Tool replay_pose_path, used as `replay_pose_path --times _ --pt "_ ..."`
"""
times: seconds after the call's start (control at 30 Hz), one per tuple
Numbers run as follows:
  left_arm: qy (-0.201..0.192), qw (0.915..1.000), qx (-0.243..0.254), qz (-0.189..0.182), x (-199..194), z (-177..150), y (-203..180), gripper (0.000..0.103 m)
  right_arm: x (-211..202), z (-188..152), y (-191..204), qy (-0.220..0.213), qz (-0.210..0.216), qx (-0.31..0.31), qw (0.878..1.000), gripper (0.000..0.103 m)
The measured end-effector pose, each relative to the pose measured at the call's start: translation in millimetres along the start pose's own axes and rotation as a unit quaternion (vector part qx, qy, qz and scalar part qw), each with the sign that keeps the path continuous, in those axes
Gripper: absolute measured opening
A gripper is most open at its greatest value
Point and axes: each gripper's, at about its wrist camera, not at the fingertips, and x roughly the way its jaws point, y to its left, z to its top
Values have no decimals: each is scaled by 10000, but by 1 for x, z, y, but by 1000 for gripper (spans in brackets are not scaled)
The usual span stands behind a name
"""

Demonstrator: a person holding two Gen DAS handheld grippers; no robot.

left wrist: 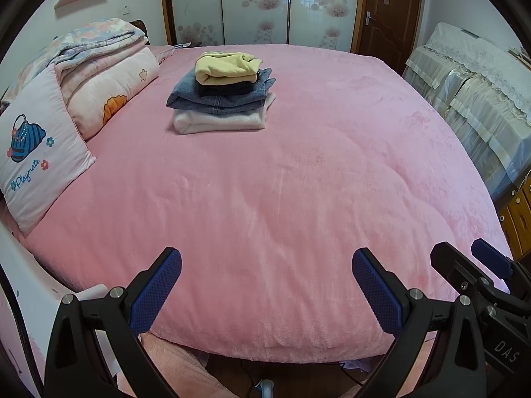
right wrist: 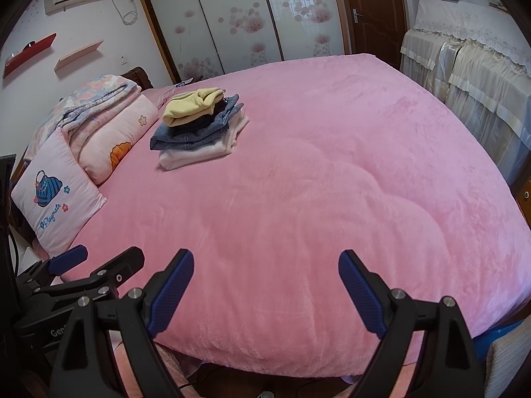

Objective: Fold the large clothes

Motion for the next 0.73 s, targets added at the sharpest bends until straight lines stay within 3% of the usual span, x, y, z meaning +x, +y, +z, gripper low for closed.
replay_pose_path --times 0.73 --pt "64 10000 -15 -38 0 -1 4 102 -1 -1 0 13 1 9 10000 90"
